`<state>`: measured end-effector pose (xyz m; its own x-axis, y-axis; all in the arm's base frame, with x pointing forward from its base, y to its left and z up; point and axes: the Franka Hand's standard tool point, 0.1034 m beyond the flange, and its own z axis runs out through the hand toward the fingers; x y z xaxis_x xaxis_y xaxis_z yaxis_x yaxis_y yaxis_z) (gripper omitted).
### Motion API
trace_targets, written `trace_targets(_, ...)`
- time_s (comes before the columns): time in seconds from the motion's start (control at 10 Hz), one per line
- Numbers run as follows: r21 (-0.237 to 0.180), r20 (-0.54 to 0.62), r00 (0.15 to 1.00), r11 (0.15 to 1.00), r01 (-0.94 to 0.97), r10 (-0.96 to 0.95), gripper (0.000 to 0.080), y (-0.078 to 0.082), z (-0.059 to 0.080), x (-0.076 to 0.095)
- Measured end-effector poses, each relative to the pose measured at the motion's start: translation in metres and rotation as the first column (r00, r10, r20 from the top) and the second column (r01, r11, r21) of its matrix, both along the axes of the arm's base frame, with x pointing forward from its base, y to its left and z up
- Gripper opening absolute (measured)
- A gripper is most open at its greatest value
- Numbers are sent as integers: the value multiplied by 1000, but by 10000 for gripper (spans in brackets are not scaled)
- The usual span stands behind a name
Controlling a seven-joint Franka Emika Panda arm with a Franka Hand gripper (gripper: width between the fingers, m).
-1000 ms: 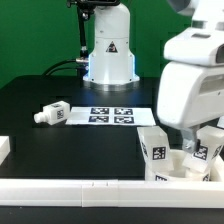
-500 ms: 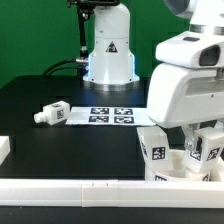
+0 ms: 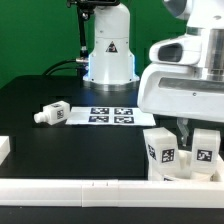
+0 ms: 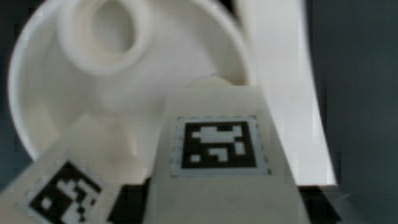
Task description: Assemble stool
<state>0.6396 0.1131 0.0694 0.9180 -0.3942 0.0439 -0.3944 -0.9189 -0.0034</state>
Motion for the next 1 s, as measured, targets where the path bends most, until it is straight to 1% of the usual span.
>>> trace_targets(0.1, 1, 0, 1000, 1000, 25, -25, 334, 0, 0, 0)
trace_targets(0.4, 10, 0, 967, 967, 253, -253, 334, -1, -1, -1)
trace_targets(0.5, 41, 4, 878, 877, 479, -479, 334, -1, -2, -2)
trace_targets(0.6, 73, 12, 761, 760, 646, -649, 334, -3, -2, -4)
trace_targets(0.7, 98, 8, 719, 716, 691, -695, 334, -4, -2, -5)
trace_targets(0.9, 101, -6, 622, 619, 779, -783, 334, -5, -2, -5)
trace_targets(1.0, 103, -11, 589, 585, 804, -808, 334, -5, -2, -5)
